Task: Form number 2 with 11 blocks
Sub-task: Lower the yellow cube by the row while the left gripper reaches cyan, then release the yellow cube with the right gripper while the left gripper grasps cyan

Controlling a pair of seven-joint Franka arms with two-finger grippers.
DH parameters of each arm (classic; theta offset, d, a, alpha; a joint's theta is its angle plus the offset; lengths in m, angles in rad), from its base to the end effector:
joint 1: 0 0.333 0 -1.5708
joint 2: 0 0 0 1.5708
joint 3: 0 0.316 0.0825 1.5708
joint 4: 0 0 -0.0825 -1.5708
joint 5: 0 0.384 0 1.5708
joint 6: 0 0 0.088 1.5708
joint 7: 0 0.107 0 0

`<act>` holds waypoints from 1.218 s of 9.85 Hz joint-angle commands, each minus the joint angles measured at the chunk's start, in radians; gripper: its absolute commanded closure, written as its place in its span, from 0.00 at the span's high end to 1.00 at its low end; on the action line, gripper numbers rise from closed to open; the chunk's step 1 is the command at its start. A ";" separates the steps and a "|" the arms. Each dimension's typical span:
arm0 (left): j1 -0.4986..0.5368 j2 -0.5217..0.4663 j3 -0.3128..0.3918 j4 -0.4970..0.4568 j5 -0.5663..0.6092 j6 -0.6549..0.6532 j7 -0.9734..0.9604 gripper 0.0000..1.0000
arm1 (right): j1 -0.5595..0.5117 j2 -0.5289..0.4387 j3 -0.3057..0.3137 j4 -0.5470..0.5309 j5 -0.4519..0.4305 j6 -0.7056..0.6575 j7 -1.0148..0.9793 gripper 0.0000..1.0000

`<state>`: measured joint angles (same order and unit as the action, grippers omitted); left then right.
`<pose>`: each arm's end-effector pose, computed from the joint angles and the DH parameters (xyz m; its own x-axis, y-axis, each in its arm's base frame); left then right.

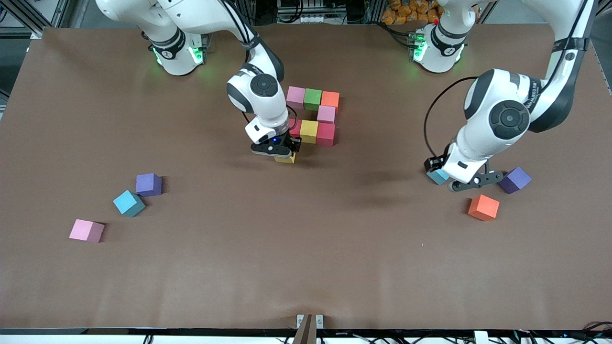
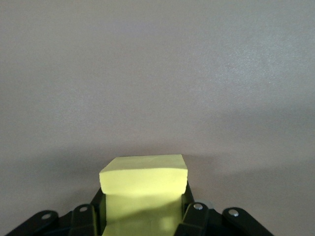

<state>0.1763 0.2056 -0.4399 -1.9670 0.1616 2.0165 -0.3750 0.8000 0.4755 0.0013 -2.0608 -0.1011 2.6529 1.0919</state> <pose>0.5630 -0.1342 0.3675 0.9934 0.0389 -0.1077 0.0288 -0.9952 -0.0940 0.4183 0.4358 0.2112 0.9732 -0.2056 0.1029 -0.1985 -0.9772 -0.0748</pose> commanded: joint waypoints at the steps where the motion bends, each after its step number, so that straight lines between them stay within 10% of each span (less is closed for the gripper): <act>1: 0.011 -0.034 0.041 -0.036 0.055 -0.013 0.291 0.77 | 0.034 0.014 -0.020 0.019 -0.022 -0.008 0.060 0.34; 12: 0.008 -0.028 0.046 -0.305 0.165 0.267 0.456 0.77 | 0.074 0.015 -0.038 -0.005 -0.049 -0.013 0.089 0.32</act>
<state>0.1813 0.2042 -0.3916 -2.2384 0.3059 2.2539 0.0400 0.8485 0.4780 -0.0168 -2.0584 -0.1255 2.6489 1.1477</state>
